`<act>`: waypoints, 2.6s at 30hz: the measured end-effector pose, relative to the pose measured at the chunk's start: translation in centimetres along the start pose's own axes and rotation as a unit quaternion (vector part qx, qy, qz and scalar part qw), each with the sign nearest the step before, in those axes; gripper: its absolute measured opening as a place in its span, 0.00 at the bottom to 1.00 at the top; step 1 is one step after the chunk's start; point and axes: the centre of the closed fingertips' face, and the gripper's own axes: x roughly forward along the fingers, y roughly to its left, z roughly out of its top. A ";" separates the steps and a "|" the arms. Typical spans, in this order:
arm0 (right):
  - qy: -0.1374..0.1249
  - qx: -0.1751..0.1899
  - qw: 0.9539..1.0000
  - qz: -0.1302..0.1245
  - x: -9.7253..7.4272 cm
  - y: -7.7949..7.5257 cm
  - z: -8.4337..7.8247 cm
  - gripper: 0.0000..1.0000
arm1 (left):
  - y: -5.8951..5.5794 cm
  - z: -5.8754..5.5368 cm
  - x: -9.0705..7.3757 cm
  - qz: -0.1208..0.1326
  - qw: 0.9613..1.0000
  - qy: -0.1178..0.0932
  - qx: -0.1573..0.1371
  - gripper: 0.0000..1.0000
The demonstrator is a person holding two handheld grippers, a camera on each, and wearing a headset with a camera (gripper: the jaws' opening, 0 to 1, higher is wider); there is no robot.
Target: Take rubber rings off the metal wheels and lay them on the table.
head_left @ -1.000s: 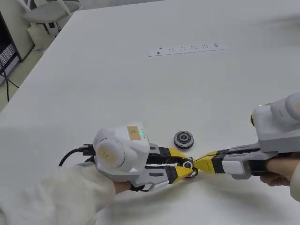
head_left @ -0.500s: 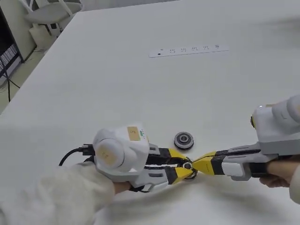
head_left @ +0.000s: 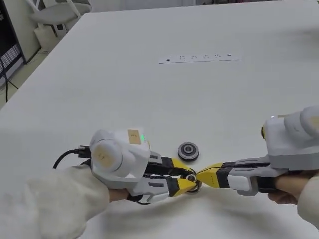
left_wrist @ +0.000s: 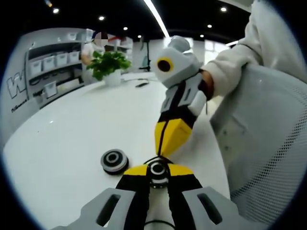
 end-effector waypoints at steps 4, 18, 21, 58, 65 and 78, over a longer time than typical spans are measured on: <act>0.002 -0.007 1.000 0.000 0.0 -0.1 0.1 0.00 | -0.1 0.0 0.0 -0.004 1.000 0.000 0.002 0.14; 0.006 -0.013 1.000 -0.002 0.2 0.3 0.5 0.00 | -0.2 -0.2 -0.2 -0.008 1.000 0.015 0.024 0.14; 0.005 -0.004 1.000 -0.002 0.2 0.1 0.5 0.00 | -0.3 -0.2 -0.2 -0.008 1.000 0.017 0.018 0.14; -0.031 -0.016 0.999 -0.038 -2.4 0.0 3.9 0.00 | 0.3 1.4 -3.9 -0.004 0.999 0.036 0.034 0.46; -0.047 -0.007 0.999 -0.026 -2.9 0.8 5.5 0.00 | 0.8 2.2 -5.4 0.019 0.999 0.027 0.039 0.56; -0.067 0.008 0.998 0.003 -2.5 3.0 8.0 0.00 | 1.4 1.9 -9.0 0.060 0.998 0.015 0.014 0.65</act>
